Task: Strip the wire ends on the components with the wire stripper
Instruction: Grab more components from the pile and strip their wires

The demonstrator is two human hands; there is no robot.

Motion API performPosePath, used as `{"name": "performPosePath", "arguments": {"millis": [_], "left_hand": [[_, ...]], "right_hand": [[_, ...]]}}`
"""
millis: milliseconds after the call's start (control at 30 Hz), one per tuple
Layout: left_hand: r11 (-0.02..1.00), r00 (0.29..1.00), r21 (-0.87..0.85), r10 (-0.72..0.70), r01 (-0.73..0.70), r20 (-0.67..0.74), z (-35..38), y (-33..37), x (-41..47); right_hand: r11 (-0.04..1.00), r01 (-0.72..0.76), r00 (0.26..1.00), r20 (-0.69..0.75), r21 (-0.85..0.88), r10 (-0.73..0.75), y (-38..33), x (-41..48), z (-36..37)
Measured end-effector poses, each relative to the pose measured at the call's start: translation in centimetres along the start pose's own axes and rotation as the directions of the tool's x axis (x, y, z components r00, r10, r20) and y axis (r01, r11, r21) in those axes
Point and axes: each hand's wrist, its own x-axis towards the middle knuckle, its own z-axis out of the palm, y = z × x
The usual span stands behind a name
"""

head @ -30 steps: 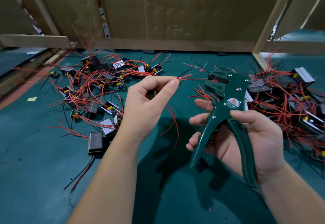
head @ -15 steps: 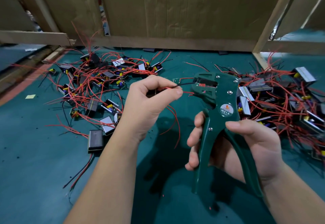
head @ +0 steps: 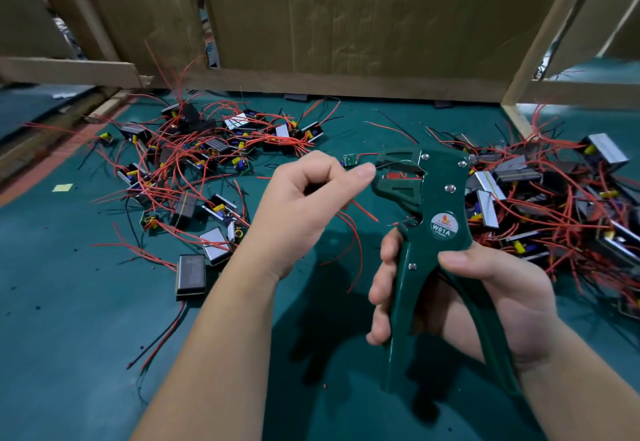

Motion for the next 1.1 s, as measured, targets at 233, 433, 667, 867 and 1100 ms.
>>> {"name": "performPosePath", "arguments": {"millis": [233, 433, 667, 867, 1100], "left_hand": [[0.995, 0.996, -0.076, 0.064, -0.068, -0.054, -0.26, 0.10, -0.20], [0.995, 0.995, -0.033, 0.090, -0.092, -0.044, -0.31, 0.03, -0.08], [0.995, 0.991, -0.007, 0.103, -0.104, -0.085, -0.33, 0.12, -0.02], [0.995, 0.990, 0.027, 0.103, -0.100, -0.097, -0.24, 0.21, -0.01], [0.992, 0.986, 0.064, 0.118, -0.111, -0.117, -0.29, 0.13, 0.05]], "right_hand": [[1.000, 0.015, 1.000, 0.015, 0.010, -0.015, -0.13, -0.21, -0.17], [0.999, 0.005, 1.000, -0.004, -0.034, -0.006, -0.39, -0.42, -0.52], [0.990, 0.012, 0.994, -0.106, -0.140, -0.027, -0.11, -0.34, -0.61], [0.988, 0.038, 0.979, -0.195, -0.152, -0.068, 0.27, -0.11, -0.25], [0.987, 0.037, 0.979, -0.191, -0.155, -0.066, 0.22, -0.19, -0.08]]}}
